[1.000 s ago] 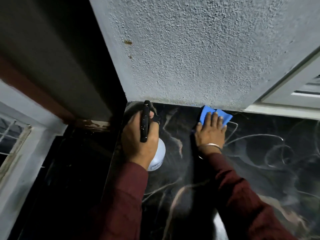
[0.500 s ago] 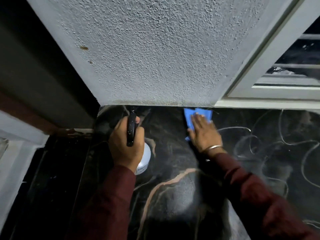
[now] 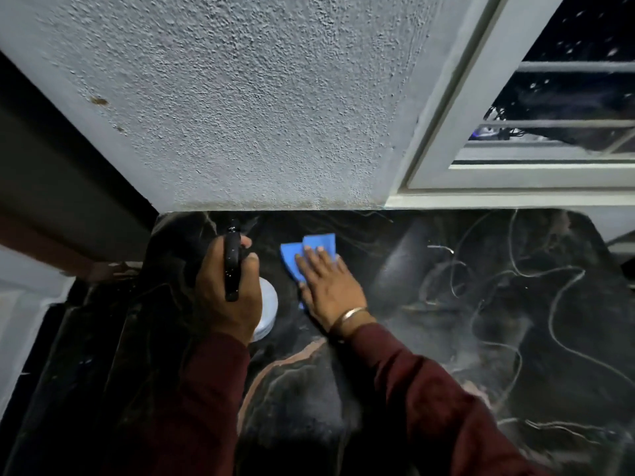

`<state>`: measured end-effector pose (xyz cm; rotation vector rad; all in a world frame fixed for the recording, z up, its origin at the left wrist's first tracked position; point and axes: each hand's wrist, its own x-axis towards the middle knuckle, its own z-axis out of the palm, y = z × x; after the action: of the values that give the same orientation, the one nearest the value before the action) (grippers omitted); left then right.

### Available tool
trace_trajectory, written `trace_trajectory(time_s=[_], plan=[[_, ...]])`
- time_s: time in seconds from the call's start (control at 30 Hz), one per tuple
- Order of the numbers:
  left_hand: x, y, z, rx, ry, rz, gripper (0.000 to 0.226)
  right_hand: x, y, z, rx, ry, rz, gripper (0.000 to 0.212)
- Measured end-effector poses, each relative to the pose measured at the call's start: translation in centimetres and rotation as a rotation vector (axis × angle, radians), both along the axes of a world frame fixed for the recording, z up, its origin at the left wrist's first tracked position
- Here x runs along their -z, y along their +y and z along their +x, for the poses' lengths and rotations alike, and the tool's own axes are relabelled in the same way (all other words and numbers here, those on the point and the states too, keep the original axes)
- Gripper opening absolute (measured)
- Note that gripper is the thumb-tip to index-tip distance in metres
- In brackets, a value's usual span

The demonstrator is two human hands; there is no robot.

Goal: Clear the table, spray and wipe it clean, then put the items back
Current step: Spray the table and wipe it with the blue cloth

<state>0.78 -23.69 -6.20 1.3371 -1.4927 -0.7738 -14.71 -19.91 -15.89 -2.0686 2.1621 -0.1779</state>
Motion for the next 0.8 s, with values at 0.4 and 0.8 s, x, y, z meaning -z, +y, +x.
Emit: trace_trajectory(time_s=[0.4, 0.8], plan=[[-0.8, 1.3, -5.6, 0.088, -0.037, -0.015, 0.024, 0.2, 3.6, -8.2, 0.375, 0.015, -0.023, 0.064], [-1.9, 3.2, -11.9, 0.139, -0.03, -0.064, 0.024, 0.2, 7.6, -23.7, 0.637, -0.001, 0.002, 0.071]])
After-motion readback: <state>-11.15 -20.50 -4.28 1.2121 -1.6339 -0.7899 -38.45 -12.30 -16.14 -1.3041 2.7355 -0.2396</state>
